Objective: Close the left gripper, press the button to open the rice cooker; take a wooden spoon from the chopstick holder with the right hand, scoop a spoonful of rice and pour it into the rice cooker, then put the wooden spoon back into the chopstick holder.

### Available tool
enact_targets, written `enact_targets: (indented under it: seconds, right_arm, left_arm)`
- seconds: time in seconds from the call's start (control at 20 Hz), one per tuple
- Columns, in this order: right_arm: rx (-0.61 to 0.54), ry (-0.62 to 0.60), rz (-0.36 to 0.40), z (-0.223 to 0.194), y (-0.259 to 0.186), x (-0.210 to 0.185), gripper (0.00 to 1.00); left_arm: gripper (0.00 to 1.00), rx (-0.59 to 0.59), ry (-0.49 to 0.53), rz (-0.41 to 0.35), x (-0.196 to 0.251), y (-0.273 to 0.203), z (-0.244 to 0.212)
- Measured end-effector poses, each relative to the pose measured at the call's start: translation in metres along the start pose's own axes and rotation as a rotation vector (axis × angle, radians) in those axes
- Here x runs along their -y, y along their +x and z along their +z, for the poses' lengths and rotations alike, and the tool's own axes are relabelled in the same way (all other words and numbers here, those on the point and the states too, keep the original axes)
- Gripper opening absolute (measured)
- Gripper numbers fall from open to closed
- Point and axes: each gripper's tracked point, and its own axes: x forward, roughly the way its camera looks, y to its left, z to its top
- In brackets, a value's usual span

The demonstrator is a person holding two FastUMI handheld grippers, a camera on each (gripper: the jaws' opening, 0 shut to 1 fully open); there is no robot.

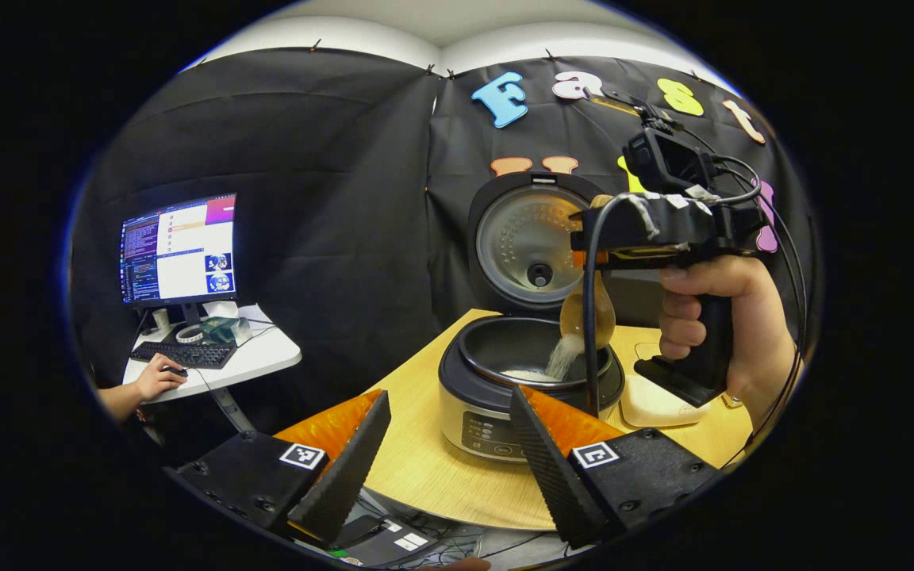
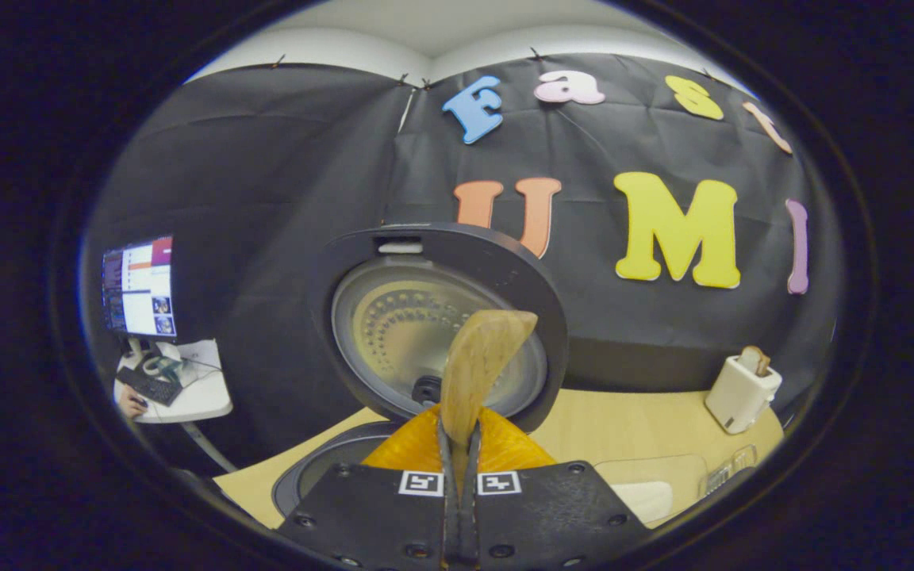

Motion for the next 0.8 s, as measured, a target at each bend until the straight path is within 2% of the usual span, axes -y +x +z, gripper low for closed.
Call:
enact_targets:
  seconds: [0.15,0.25,0.45,0.7,0.75,0.8]
  right_arm:
    - [-0.020,-0.077,0.004,-0.007,0.002,-0.004,0.01]
    - [-0.029,-0.080,0.025,-0.008,0.000,-0.006,0.01]
    - [-0.043,0.016,0.120,-0.005,-0.012,-0.004,0.01]
    - [0.016,0.142,0.087,0.019,-0.040,0.062,0.01]
    - [0.026,0.163,0.071,0.022,-0.045,0.079,0.01]
    - [0.032,0.178,0.053,0.023,-0.051,0.097,0.01]
  left_arm:
    - [0.97,-0.006,0.000,0.002,-0.002,0.000,-0.002]
    - [0.97,-0.002,0.001,0.009,-0.001,0.000,-0.001]
    - [0.97,0.026,-0.026,-0.015,0.005,0.001,0.004]
    - [0.97,0.069,-0.043,-0.080,0.035,-0.017,0.020]
    - [1.00,0.074,-0.044,-0.080,0.036,-0.018,0.021]
    - [0.89,0.080,-0.045,-0.080,0.039,-0.019,0.023]
